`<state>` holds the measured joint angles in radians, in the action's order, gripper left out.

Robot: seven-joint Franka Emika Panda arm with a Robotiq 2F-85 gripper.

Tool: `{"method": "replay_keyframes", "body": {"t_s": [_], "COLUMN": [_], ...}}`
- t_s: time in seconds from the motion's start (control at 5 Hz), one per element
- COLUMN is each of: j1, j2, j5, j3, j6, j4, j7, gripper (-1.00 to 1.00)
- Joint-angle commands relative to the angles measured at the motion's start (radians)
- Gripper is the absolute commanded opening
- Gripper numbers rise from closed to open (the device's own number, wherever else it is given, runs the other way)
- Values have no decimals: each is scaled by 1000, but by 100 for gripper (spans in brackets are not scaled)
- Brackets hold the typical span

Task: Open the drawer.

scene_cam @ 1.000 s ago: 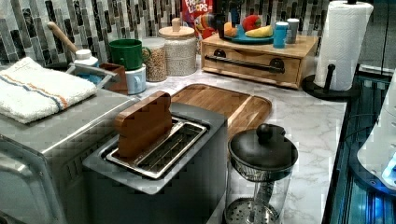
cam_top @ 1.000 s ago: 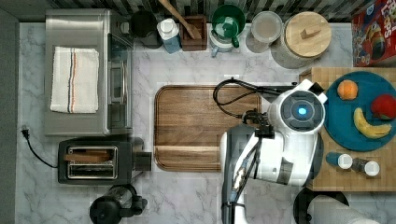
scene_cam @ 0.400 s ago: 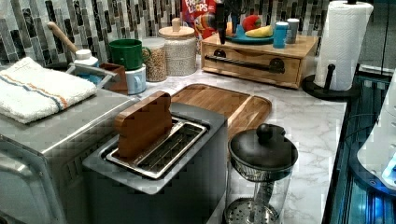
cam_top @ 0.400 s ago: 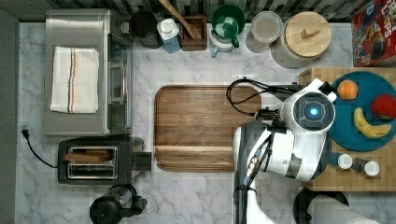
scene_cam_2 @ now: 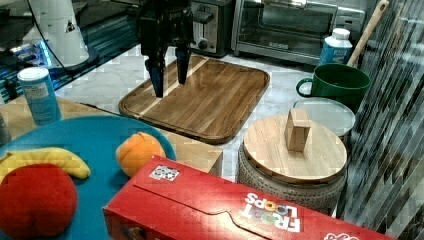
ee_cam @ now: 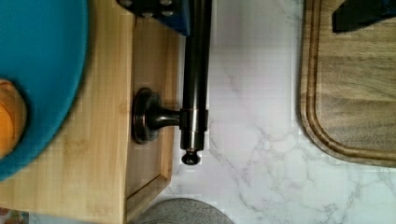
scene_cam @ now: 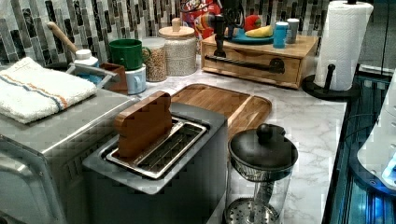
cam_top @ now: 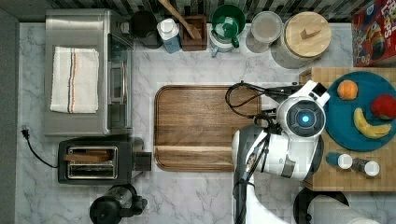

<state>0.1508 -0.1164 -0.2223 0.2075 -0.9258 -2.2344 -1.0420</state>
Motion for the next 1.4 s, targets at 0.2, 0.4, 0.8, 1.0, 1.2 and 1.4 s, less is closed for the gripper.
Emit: {"method": "replay_keyframes", "body": {"t_s": [0.2,0.4,0.8,1.0,1.2,1.4], "j1": [48,58,53,26,9,-27], "j2": [-64,-78,-110,-82,-67,-67], "j5": [-19,-47,-6,-62,-54,-86], "j3": [32,33,19,26,12,4], "j6": [-122,-158,-221,-196,-168,-217], "j4": [-51,-69,-105,-123,-129,-148], "j7": [-41,-19,8,85,107,176], "gripper": [100,100,100,100,100,100]}}
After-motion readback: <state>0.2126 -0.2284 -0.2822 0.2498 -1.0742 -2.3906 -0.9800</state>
